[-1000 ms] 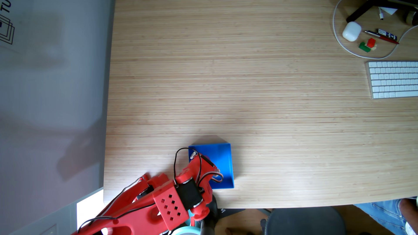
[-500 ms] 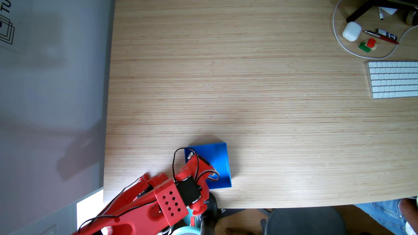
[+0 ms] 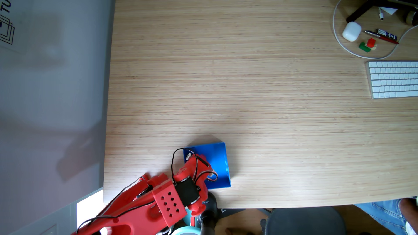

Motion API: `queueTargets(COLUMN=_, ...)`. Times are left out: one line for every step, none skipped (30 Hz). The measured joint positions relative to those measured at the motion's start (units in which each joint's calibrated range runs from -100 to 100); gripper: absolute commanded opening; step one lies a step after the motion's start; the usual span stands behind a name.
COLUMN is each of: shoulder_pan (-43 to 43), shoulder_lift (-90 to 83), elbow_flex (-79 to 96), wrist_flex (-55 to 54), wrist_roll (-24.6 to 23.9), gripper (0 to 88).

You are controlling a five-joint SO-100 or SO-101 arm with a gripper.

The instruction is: Put the red lego brick in blue bin

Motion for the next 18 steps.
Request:
queueTargets(shoulder_pan=0.0, shoulder_lift=0.0, elbow_flex=-1.0, wrist_flex=0.9, wrist_roll=0.0, gripper=14.1)
queueTargets(shoulder_pan=-0.1, shoulder_lift=0.0, elbow_flex=-2.2, wrist_flex=2.1, wrist_roll=0.0, gripper=11.6)
queueTargets(shoulder_pan=-0.4, shoulder_lift=0.0, elbow_flex=-3.6, wrist_flex=3.4, wrist_roll=0.0, gripper=9.2)
queueTargets(shoulder_pan=-0.9, shoulder_lift=0.0, elbow_flex=-5.0, wrist_flex=4.7, wrist_roll=0.0, gripper=6.8)
queueTargets(shoulder_pan=-1.5, shoulder_lift=0.0, elbow_flex=-6.5, wrist_flex=6.2, wrist_roll=0.0, gripper=4.4)
queueTargets(shoulder_pan=-2.1, shoulder_lift=0.0, elbow_flex=-8.1, wrist_flex=7.7, wrist_roll=0.0, gripper=1.3)
queueTargets(shoulder_pan=-2.7, shoulder_lift=0.0, elbow_flex=-9.8, wrist_flex=9.3, wrist_roll=0.0, gripper=0.1)
queueTargets(shoulder_pan=-3.2, shoulder_lift=0.0, elbow_flex=-11.1, wrist_flex=10.6, wrist_roll=0.0, gripper=0.1)
queueTargets(shoulder_pan=-4.1, shoulder_lift=0.0, elbow_flex=-12.6, wrist_flex=12.1, wrist_roll=-0.1, gripper=0.1)
queueTargets(shoulder_pan=-5.0, shoulder_lift=0.0, elbow_flex=-13.9, wrist_flex=13.2, wrist_roll=-0.4, gripper=0.1)
queueTargets(shoulder_pan=-6.0, shoulder_lift=0.0, elbow_flex=-15.0, wrist_flex=14.1, wrist_roll=-0.8, gripper=0.1)
queueTargets(shoulder_pan=-6.8, shoulder_lift=0.0, elbow_flex=-15.9, wrist_flex=14.9, wrist_roll=-1.3, gripper=0.1)
queueTargets(shoulder_pan=-7.6, shoulder_lift=0.0, elbow_flex=-16.6, wrist_flex=15.5, wrist_roll=-1.8, gripper=0.1)
queueTargets(shoulder_pan=-8.3, shoulder_lift=0.0, elbow_flex=-17.0, wrist_flex=16.0, wrist_roll=-2.3, gripper=0.1)
queueTargets(shoulder_pan=-9.3, shoulder_lift=0.0, elbow_flex=-17.4, wrist_flex=16.3, wrist_roll=-2.8, gripper=0.1)
queueTargets(shoulder_pan=-10.4, shoulder_lift=0.0, elbow_flex=-17.6, wrist_flex=16.6, wrist_roll=-3.3, gripper=0.1)
queueTargets(shoulder_pan=-11.5, shoulder_lift=0.0, elbow_flex=-17.6, wrist_flex=16.9, wrist_roll=-3.8, gripper=0.1)
queueTargets(shoulder_pan=-12.6, shoulder_lift=0.0, elbow_flex=-17.6, wrist_flex=17.1, wrist_roll=-4.2, gripper=0.1)
